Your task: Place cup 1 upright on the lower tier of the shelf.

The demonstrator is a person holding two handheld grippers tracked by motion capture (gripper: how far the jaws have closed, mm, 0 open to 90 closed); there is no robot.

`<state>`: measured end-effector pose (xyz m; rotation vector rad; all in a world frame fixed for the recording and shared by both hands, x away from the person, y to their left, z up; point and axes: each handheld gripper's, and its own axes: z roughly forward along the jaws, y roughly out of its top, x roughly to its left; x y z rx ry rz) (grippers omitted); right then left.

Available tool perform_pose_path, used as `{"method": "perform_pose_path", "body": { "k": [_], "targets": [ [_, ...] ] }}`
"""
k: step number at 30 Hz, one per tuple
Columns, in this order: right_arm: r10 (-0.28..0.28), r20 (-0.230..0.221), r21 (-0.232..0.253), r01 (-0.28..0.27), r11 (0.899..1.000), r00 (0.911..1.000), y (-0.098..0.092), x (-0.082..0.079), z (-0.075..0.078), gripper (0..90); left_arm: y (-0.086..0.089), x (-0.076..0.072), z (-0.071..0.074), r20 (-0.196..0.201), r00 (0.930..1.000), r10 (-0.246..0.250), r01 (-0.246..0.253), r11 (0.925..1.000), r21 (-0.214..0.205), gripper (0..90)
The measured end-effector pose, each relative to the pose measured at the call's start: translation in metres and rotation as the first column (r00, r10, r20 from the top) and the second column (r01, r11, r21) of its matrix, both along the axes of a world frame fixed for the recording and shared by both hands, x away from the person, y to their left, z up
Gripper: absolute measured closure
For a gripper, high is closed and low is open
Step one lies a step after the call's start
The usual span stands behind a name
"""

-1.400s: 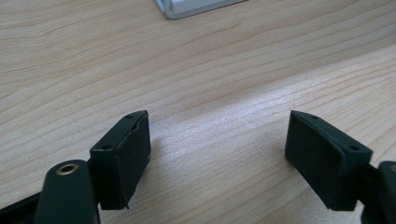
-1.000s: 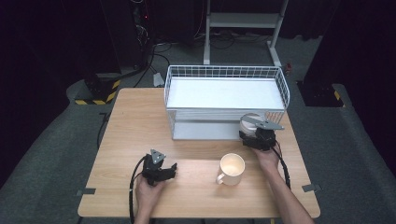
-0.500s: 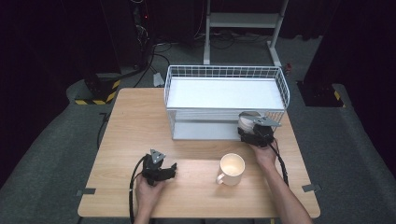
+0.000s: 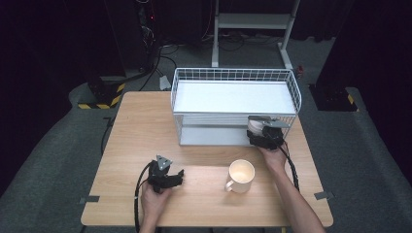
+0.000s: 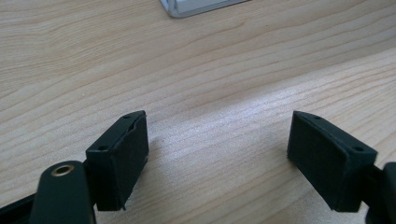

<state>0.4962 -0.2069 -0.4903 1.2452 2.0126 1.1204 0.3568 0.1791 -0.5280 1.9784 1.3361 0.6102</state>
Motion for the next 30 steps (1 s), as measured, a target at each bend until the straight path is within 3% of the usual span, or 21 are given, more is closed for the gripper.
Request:
{"method": "perform_pose_path", "body": {
  "k": [10, 15, 17, 19, 25, 30],
  "targets": [
    [0.003, -0.042, 0.001, -0.003, 1.000, 0.9991, -0.004, -0.003, 0.003, 14.8, 0.000, 0.000, 0.000, 0.000, 1.0000, 0.000, 0.000, 1.0000, -0.003, 21.5],
    [0.002, -0.057, -0.031, -0.004, 1.000, 0.9984, -0.003, -0.007, 0.005, 15.9, -0.001, -0.001, 0.000, -0.001, 1.0000, 0.001, -0.001, 1.0000, -0.005, 21.4],
    [-0.017, -0.081, -0.053, 0.013, 0.999, 0.9966, -0.001, -0.008, 0.004, 17.3, 0.000, 0.000, 0.000, 0.000, 1.0000, 0.000, 0.000, 1.0000, -0.002, 21.4],
    [-0.036, -0.074, -0.082, 0.030, 0.996, 0.9966, 0.001, -0.012, 0.003, 18.8, 0.000, 0.000, 0.000, 0.000, 1.0000, 0.000, 0.000, 1.0000, -0.003, 21.5],
    [-0.089, -0.098, -0.064, 0.083, 0.994, 0.9912, 0.002, -0.021, -0.003, 20.4, 0.000, 0.000, 0.000, 0.002, 1.0000, -0.002, 0.002, 1.0000, -0.002, 21.6],
    [-0.093, -0.100, -0.077, 0.086, 0.993, 0.9906, 0.001, -0.025, -0.009, 22.9, 0.000, 0.000, 0.000, 0.002, 1.0000, -0.004, 0.004, 1.0000, -0.002, 21.9]
  ]
}}
